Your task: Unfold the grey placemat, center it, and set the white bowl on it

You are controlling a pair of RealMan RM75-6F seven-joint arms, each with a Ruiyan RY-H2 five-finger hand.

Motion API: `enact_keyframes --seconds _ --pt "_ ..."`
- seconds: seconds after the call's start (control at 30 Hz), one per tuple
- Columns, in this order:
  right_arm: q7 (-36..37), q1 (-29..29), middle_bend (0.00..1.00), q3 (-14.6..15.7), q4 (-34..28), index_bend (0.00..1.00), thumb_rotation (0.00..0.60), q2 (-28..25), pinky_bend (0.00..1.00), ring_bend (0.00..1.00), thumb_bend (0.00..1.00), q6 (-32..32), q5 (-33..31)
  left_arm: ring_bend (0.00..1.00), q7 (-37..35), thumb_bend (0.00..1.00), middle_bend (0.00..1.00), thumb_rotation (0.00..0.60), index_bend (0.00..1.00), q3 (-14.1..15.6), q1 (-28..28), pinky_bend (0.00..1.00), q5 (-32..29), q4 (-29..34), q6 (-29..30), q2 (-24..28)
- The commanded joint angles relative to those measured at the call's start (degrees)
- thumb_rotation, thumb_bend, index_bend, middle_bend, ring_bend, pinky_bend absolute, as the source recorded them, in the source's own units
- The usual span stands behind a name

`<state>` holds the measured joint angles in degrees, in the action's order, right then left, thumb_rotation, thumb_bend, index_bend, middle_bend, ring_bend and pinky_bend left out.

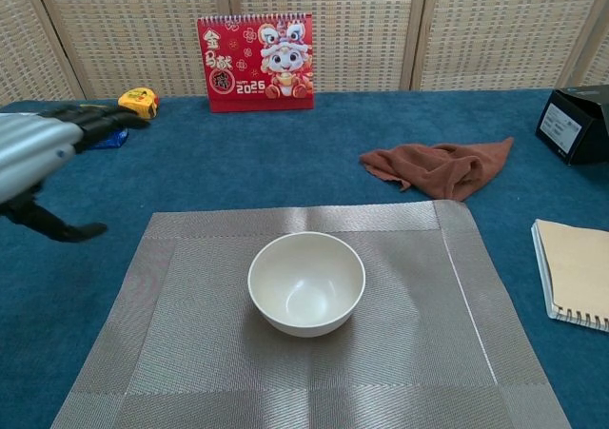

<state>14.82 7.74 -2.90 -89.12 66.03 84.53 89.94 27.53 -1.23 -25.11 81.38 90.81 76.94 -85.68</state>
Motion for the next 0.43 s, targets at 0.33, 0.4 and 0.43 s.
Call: enact_keyframes --seconds 0.33,0.4,0.43 --pt "-3.36 0.27 0.0 -0.05 -0.29 0.14 0.6 0.98 0.0 0.0 0.13 -1.14 -0.97 0.0 -7.91 0.23 0.0 0.6 0.05 4.03 13.04 0.0 3.43 -1.4 15.32 9.7" --pt "-4.18 0.36 0.0 0.08 -0.4 0.14 0.6 1.14 0.0 0.0 0.13 -1.6 -1.13 0.0 -9.35 0.23 0.0 0.6 0.05 4.45 14.36 0.0 3.8 -2.14 16.51 10.31" --pt "-4.48 0.43 0.0 0.11 -0.36 0.14 0.6 1.27 0.0 0.0 0.13 -1.83 -1.22 0.0 -9.97 0.23 0.0 0.6 0.05 4.55 14.82 0.0 3.85 -2.35 16.87 10.56"
